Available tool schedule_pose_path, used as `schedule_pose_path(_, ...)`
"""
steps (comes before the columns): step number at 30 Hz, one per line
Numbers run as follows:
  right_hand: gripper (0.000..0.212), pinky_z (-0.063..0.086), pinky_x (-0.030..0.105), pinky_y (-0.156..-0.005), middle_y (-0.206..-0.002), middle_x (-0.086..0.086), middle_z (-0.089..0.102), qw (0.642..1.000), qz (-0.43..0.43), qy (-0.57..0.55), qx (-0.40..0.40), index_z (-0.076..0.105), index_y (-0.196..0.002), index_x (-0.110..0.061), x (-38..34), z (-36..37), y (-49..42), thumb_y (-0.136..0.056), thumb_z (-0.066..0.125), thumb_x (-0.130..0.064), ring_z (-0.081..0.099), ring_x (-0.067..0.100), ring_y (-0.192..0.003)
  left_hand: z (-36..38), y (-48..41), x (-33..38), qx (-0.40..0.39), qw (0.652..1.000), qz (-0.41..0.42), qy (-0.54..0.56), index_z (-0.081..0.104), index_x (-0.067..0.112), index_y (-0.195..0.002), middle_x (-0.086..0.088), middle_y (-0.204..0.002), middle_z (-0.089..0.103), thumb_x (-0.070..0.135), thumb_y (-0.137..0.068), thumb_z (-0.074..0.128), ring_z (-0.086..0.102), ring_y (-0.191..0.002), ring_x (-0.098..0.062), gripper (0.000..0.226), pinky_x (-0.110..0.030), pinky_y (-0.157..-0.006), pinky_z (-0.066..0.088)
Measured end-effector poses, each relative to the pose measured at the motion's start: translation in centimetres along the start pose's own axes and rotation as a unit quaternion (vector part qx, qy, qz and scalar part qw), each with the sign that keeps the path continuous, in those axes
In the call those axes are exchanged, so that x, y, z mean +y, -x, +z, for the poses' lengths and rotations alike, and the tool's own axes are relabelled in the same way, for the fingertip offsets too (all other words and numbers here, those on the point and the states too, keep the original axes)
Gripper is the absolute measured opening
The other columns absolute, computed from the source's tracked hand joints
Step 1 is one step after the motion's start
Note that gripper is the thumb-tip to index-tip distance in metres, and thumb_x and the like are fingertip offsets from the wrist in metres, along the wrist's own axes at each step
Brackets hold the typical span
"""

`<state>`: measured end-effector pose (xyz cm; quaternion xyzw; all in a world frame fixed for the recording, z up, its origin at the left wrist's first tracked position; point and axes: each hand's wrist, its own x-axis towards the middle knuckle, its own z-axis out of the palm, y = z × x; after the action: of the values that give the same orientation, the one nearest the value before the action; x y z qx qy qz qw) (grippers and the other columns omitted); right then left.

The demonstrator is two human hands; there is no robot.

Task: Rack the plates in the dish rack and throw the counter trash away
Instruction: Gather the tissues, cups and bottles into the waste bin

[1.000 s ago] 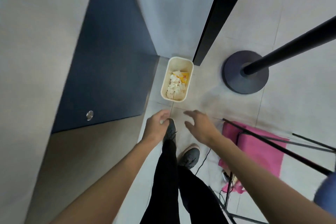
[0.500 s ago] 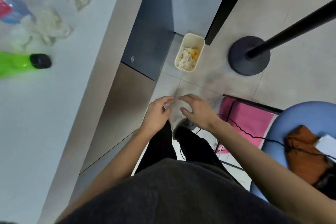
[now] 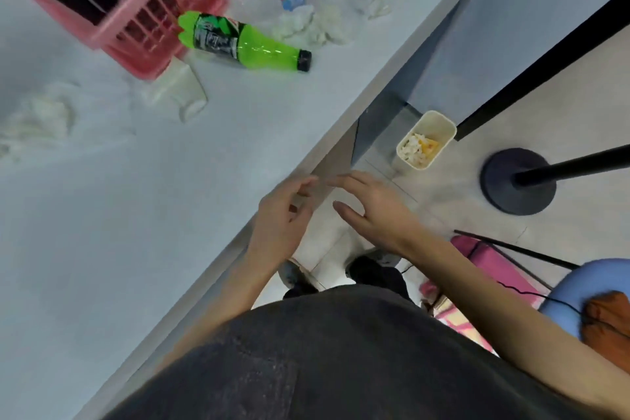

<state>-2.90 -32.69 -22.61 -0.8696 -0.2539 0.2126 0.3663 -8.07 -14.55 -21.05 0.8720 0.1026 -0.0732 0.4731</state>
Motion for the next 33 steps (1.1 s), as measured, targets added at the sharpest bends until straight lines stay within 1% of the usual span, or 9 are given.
schedule_pose_path(3, 0.037, 0.029, 0.015, -0.097, -0.13, 0.001, 0.057, 0.999, -0.038, 0.018, -0.004, 0.056, -0.132, -0.017, -4.2, 1.9, -1.0, -0.095, 0.056, -0.021, 0.048, 0.015, -0.119, -4.8, 2.5, -1.4, 0.043, 0.998, 0.011, 0.044, 0.066, 0.02, -0.119, 0.013, -0.113, 0.067, 0.013, -0.095, 0.056, 0.062, -0.098, -0.003, 0.027, -0.01, -0.074, 0.047)
schedule_pose_path(7, 0.034, 0.032, 0.017, -0.103, -0.128, -0.005, 0.056, 0.997, -0.071, 0.011, 0.0, 0.058, -0.13, -0.019, -9.3, 4.4, -2.6, -0.097, 0.053, -0.022, 0.048, 0.01, -0.122, -10.6, 5.7, -3.7, 0.116, 0.991, 0.006, 0.074, 0.066, 0.019, -0.118, 0.015, -0.112, 0.068, 0.006, -0.097, 0.057, 0.062, -0.099, -0.001, 0.026, -0.012, -0.073, 0.047)
schedule_pose_path(12, 0.03, 0.032, 0.007, -0.092, -0.121, -0.013, 0.056, 0.994, -0.105, 0.0, 0.004, 0.059, -0.128, -0.022, -14.8, 7.5, -5.1, -0.099, 0.054, -0.022, 0.042, -0.01, -0.104, -16.7, 8.3, -7.0, 0.178, 0.981, -0.001, 0.079, 0.066, 0.021, -0.118, 0.016, -0.109, 0.069, 0.003, -0.096, 0.057, 0.065, -0.093, -0.007, 0.03, -0.013, -0.072, 0.049)
schedule_pose_path(19, 0.023, 0.038, 0.014, -0.089, -0.116, -0.013, 0.06, 0.991, -0.133, -0.01, -0.009, 0.064, -0.118, -0.022, -20.0, 10.8, -9.8, -0.098, 0.055, -0.019, 0.052, 0.003, -0.106, -23.3, 9.8, -10.3, 0.219, 0.968, -0.03, 0.118, 0.071, 0.021, -0.101, 0.004, -0.073, 0.069, 0.006, -0.097, 0.056, 0.063, -0.061, -0.013, 0.021, -0.017, -0.063, 0.048)
schedule_pose_path(22, 0.02, 0.042, 0.015, -0.086, -0.113, -0.015, 0.061, 0.99, -0.133, -0.024, -0.024, 0.065, -0.114, -0.024, -21.8, 11.9, -11.9, -0.098, 0.055, -0.019, 0.054, 0.006, -0.107, -25.9, 9.3, -11.4, 0.234, 0.964, -0.036, 0.121, 0.073, 0.019, -0.088, 0.001, -0.064, 0.067, 0.011, -0.095, 0.062, 0.061, -0.058, -0.013, 0.015, -0.021, -0.061, 0.049)
schedule_pose_path(25, 0.018, 0.045, 0.021, -0.085, -0.111, -0.014, 0.062, 0.99, -0.137, -0.027, -0.025, 0.066, -0.111, -0.023, -23.3, 12.6, -13.9, -0.097, 0.055, -0.018, 0.056, 0.007, -0.106, -28.5, 8.4, -12.8, 0.255, 0.96, -0.036, 0.108, 0.069, 0.021, -0.063, 0.003, -0.065, 0.068, 0.021, -0.094, 0.066, 0.067, -0.068, -0.012, 0.031, -0.021, -0.062, 0.047)
schedule_pose_path(28, 0.018, 0.046, 0.022, -0.085, -0.111, -0.013, 0.063, 0.99, -0.136, -0.024, -0.023, 0.067, -0.11, -0.022, -24.2, 13.4, -15.7, -0.096, 0.056, -0.017, 0.056, 0.007, -0.105, -31.3, 6.8, -14.8, 0.29, 0.952, -0.031, 0.096, 0.067, 0.011, -0.058, 0.002, -0.07, 0.069, 0.021, -0.096, 0.065, 0.066, -0.069, -0.012, 0.039, -0.016, -0.062, 0.045)
schedule_pose_path(31, 0.022, 0.045, 0.022, -0.088, -0.116, -0.011, 0.063, 0.992, -0.125, 0.002, -0.034, 0.066, -0.115, -0.022, -24.7, 14.4, -17.4, -0.096, 0.056, -0.018, 0.056, 0.008, -0.108, -34.4, 4.3, -17.7, 0.329, 0.943, -0.029, 0.031, 0.068, 0.012, -0.063, 0.003, -0.083, 0.069, 0.017, -0.092, 0.067, 0.065, -0.08, -0.012, 0.029, -0.023, -0.067, 0.047)
schedule_pose_path(33, 0.027, 0.042, 0.023, -0.095, -0.124, -0.007, 0.062, 0.991, -0.117, 0.029, -0.049, 0.064, -0.121, -0.02, -24.8, 15.0, -18.4, -0.096, 0.057, -0.018, 0.055, 0.011, -0.113, -36.4, 2.4, -19.7, 0.337, 0.94, -0.032, -0.035, 0.071, 0.018, -0.079, 0.005, -0.095, 0.068, 0.017, -0.088, 0.069, 0.064, -0.085, -0.013, 0.009, -0.025, -0.071, 0.048)
